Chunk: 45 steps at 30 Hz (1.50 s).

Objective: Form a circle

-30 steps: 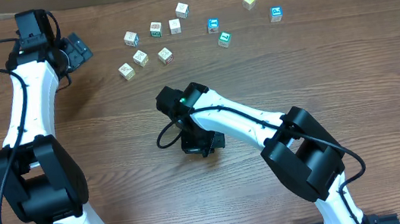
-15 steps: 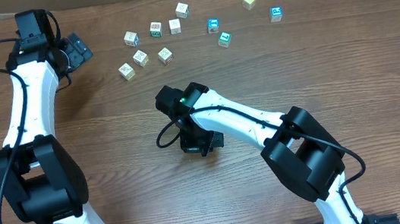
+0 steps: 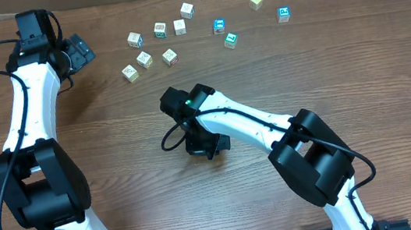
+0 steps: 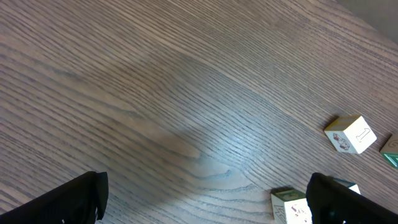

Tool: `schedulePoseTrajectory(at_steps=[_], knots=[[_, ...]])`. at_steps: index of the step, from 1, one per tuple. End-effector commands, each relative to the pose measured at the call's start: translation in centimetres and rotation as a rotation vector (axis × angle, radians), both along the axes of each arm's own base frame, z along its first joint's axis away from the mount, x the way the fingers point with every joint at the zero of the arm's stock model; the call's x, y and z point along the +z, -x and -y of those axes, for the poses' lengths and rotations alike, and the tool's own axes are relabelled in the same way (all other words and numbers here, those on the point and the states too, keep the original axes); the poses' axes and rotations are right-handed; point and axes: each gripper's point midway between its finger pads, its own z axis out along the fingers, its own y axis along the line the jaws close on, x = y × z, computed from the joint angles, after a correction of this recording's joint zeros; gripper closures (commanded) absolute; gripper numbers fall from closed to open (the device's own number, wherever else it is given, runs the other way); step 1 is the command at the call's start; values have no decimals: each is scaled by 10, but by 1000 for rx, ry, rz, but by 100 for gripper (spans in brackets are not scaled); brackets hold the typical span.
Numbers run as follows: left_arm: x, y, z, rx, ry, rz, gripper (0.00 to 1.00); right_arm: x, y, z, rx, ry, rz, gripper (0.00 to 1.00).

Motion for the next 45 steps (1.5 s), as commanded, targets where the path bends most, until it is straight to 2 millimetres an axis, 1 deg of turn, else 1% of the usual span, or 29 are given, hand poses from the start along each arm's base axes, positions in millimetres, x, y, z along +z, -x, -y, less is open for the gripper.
schedulePoseTrajectory(at_steps=[1, 22, 25, 28, 29, 32, 34, 35, 38, 40, 41, 42, 44, 45], knots=[[10, -3, 3, -5, -1, 24, 0, 5, -7, 5, -22, -2, 21, 96], [10, -3, 3, -5, -1, 24, 0, 6, -8, 6, -23, 0, 18, 96], [10, -3, 3, -5, -1, 24, 1, 19, -11, 8, 5, 3, 11, 96], [10, -3, 3, -5, -1, 24, 0, 31, -19, 12, 32, 1, 15, 96], [10, -3, 3, -5, -1, 24, 1, 40, -30, 26, 15, 35, 32, 95], [10, -3, 3, -5, -1, 24, 0, 44, -47, 50, -22, 98, 67, 88], [10, -3, 3, -5, -1, 24, 1, 45, -61, 69, -52, 144, 102, 71], [10, -3, 3, -5, -1, 24, 0, 46, -71, 82, -72, 173, 128, 68], [10, -3, 3, -5, -1, 24, 0, 49, -96, 113, -127, 240, 194, 67], [10, -3, 3, -5, -2, 24, 1, 50, -111, 134, -170, 271, 227, 64], [10, -3, 3, -5, -1, 24, 1, 50, -116, 140, -173, 267, 230, 61], [10, -3, 3, -5, -1, 24, 0, 50, -121, 147, -185, 265, 234, 53], [10, -3, 3, -5, -1, 24, 1, 49, -128, 162, -214, 265, 233, 20], [10, -3, 3, -5, -1, 24, 1, 49, -130, 168, -231, 268, 230, 7]])
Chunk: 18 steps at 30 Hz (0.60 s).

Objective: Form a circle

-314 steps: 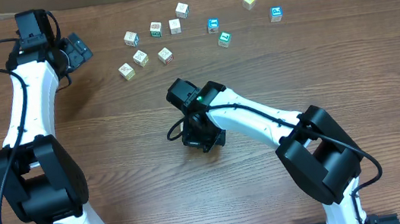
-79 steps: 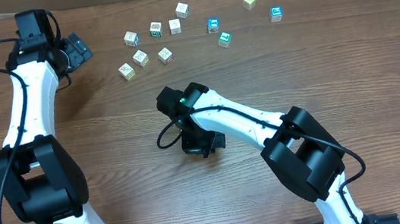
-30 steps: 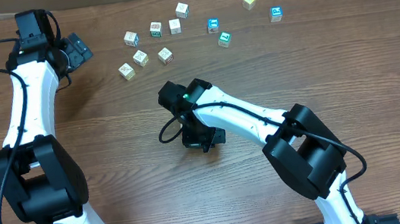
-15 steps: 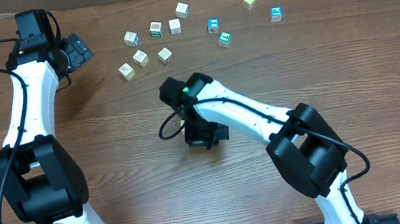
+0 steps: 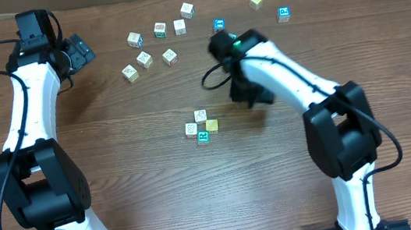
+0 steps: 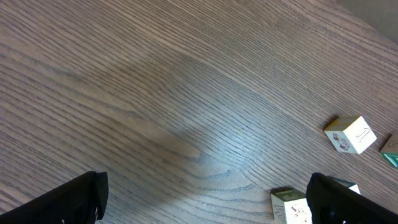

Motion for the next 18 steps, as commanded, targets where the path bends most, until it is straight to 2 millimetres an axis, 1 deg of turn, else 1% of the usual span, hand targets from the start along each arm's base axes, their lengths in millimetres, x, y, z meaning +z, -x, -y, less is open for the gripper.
schedulePoseTrajectory(at_steps=[1, 4, 8, 11, 14, 18], knots=[[10, -3, 3, -5, -1, 24, 1, 13, -18, 28, -31, 37, 52, 0], [10, -3, 3, -5, -1, 24, 0, 13, -22, 44, -74, 33, 52, 0], [10, -3, 3, -5, -2, 24, 0, 12, -32, 52, -108, 7, 76, 0], [10, -3, 3, -5, -1, 24, 1, 12, -43, 52, -118, -10, 119, 0], [10, -3, 3, -5, -1, 24, 1, 13, -56, 48, -120, -31, 173, 0], [10, -3, 3, -5, -1, 24, 0, 15, -69, 44, -121, -53, 226, 0]])
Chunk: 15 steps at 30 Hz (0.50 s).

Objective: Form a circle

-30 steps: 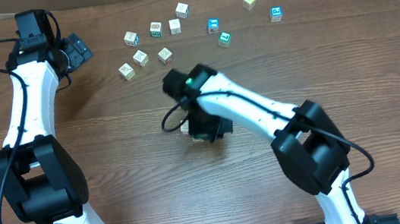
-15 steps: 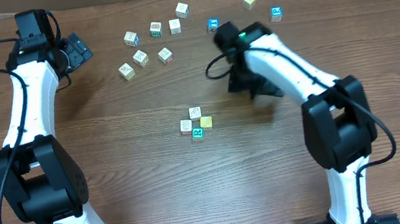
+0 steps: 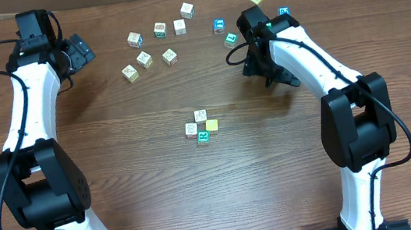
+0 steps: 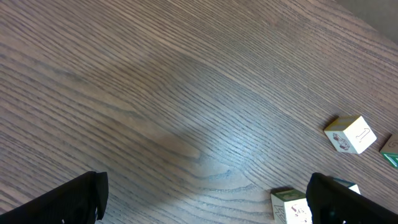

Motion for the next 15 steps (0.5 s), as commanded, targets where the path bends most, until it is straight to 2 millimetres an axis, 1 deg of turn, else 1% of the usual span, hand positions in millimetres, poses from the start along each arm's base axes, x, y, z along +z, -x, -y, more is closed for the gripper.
schedulePoseTrajectory(at_steps=[1, 8, 15], knots=[[10, -3, 3, -5, -1, 24, 0, 14, -15, -3, -2, -18, 73, 0], [10, -3, 3, -5, -1, 24, 0, 19, -35, -10, -2, -47, 159, 0], [10, -3, 3, -5, -1, 24, 0, 20, -39, -11, -2, -53, 176, 0]])
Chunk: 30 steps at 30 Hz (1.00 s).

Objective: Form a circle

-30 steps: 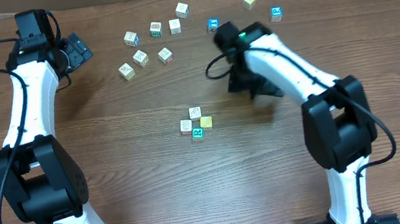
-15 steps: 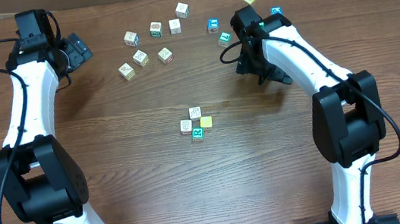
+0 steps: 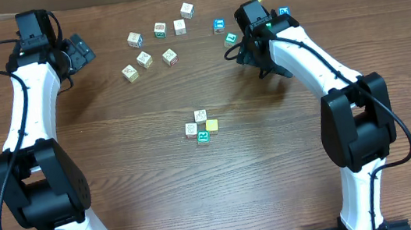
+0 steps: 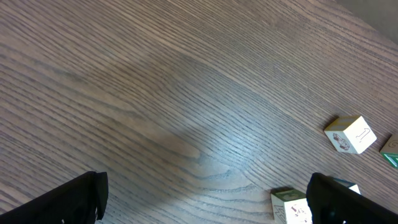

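Small lettered cubes lie scattered along the back of the table; one is a white cube (image 3: 179, 26) and another a teal cube (image 3: 230, 39). Several cubes sit bunched in a tight cluster (image 3: 201, 126) at the table's middle. My right gripper (image 3: 251, 54) hangs at the back right, just right of the teal cube; its jaws are hidden under the wrist. My left gripper (image 3: 78, 50) is at the back left, open (image 4: 205, 202) over bare wood with nothing between its fingers. The left wrist view shows a white cube (image 4: 350, 134) and another cube (image 4: 291, 205) by the right finger.
A yellow cube and a blue cube (image 3: 283, 13) lie behind the right wrist. The wooden table (image 3: 119, 180) has a strip of cardboard along its back edge. The right arm's cable loops near the gripper.
My right gripper has shifted a little to the left and back, closer to the teal cube. The left arm and all the cubes are where they were.
My right gripper was first low over the table's middle, covering the spot. Then it was up to the back right and a cluster of several cubes showed there. After that it stood by the teal cube at the back, where it stays. The left arm never moved.
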Tool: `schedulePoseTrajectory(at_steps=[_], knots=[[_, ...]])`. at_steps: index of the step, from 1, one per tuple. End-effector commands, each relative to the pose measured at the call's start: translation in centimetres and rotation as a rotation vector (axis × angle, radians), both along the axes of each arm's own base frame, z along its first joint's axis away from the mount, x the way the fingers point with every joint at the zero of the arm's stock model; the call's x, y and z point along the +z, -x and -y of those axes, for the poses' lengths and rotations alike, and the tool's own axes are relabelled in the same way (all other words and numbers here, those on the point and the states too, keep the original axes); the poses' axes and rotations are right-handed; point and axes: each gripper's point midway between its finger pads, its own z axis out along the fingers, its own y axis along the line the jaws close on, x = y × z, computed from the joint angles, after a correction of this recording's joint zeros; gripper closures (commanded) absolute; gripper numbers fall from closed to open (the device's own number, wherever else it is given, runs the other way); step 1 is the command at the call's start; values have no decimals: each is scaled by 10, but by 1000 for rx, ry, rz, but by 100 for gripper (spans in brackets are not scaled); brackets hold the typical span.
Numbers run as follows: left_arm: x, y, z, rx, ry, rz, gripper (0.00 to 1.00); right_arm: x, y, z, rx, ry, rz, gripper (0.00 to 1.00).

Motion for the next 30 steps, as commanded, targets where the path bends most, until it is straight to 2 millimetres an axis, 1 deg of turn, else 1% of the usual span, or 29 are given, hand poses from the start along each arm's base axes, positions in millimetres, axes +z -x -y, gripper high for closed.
schedulePoseTrajectory(at_steps=[1, 17, 21, 23, 26, 30], knots=[[10, -3, 3, -5, -1, 24, 1, 14, -6, 0, -3, -6, 37, 0], [10, -3, 3, -5, -1, 24, 0, 14, -6, 0, -3, -6, 38, 0], [10, -3, 3, -5, -1, 24, 0, 19, -6, 0, -3, -10, 48, 0], [10, -3, 3, -5, -1, 24, 0, 28, -7, 0, -3, -16, 66, 0], [10, -3, 3, -5, -1, 24, 0, 50, -5, 2, -6, -22, 104, 0], [10, -3, 3, -5, -1, 24, 1, 92, -1, 22, -11, 14, 175, 0]])
